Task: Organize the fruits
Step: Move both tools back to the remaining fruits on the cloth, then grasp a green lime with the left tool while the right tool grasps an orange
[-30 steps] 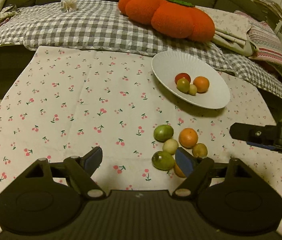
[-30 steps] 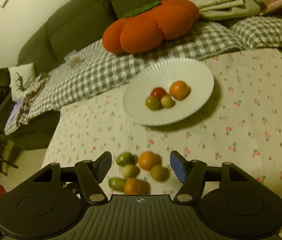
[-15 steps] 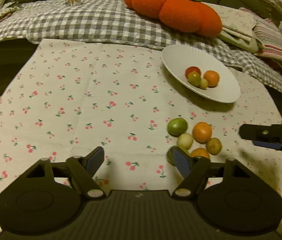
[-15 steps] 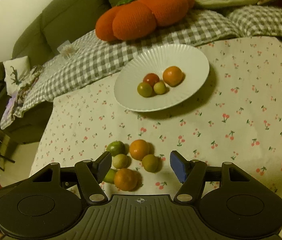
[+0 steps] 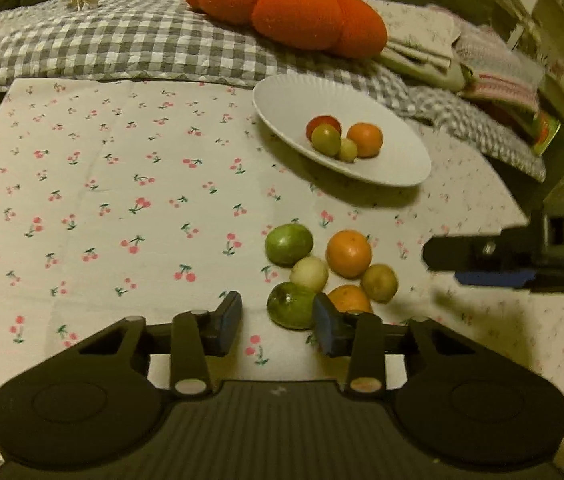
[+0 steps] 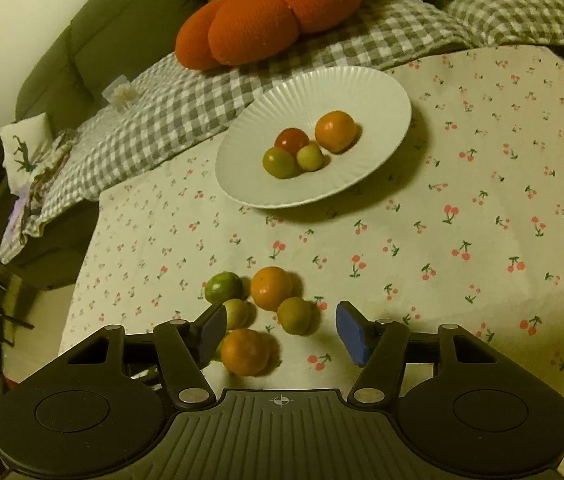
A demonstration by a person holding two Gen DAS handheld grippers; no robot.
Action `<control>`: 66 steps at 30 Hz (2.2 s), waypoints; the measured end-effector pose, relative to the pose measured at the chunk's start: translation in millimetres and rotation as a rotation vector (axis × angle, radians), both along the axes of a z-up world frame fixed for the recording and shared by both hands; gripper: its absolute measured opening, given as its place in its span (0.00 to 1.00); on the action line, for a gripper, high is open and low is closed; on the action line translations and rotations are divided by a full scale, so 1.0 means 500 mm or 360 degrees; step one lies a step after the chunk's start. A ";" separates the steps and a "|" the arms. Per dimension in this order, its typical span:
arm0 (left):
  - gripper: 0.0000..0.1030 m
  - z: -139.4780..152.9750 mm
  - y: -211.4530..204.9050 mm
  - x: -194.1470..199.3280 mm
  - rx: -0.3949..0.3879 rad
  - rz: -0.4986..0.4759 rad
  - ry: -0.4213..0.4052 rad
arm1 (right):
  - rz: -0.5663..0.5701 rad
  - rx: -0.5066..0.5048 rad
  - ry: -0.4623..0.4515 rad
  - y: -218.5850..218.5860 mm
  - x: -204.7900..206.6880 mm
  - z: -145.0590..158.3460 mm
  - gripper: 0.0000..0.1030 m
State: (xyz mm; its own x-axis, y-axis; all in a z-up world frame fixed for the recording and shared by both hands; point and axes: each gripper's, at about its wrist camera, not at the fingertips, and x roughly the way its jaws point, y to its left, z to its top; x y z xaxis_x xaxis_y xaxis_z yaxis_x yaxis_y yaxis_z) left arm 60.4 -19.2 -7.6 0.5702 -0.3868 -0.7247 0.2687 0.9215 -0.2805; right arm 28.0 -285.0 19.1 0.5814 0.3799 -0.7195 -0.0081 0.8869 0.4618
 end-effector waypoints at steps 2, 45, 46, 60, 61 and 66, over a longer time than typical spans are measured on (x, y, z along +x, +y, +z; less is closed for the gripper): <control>0.34 -0.006 -0.002 0.002 -0.0033 -0.0007 0.0001 | 0.0018 0.0001 -0.0001 0.004 0.000 0.000 0.58; 0.26 0.028 0.040 -0.004 0.0080 0.0269 0.0052 | 0.0276 -0.0289 -0.0051 0.145 -0.001 -0.070 0.32; 0.26 0.028 0.039 -0.005 0.0080 0.0268 0.0051 | 0.0279 -0.0286 -0.0051 0.145 -0.002 -0.069 0.32; 0.26 0.049 0.032 -0.005 0.0055 0.0251 -0.0002 | 0.0249 -0.0219 -0.0122 0.121 -0.015 -0.022 0.32; 0.26 0.051 0.032 -0.005 0.0053 0.0251 -0.0009 | 0.0239 -0.0213 -0.0133 0.117 -0.015 -0.018 0.32; 0.26 0.057 0.026 -0.003 0.0054 0.0247 -0.0034 | 0.0187 -0.0203 -0.0165 0.095 -0.010 -0.003 0.32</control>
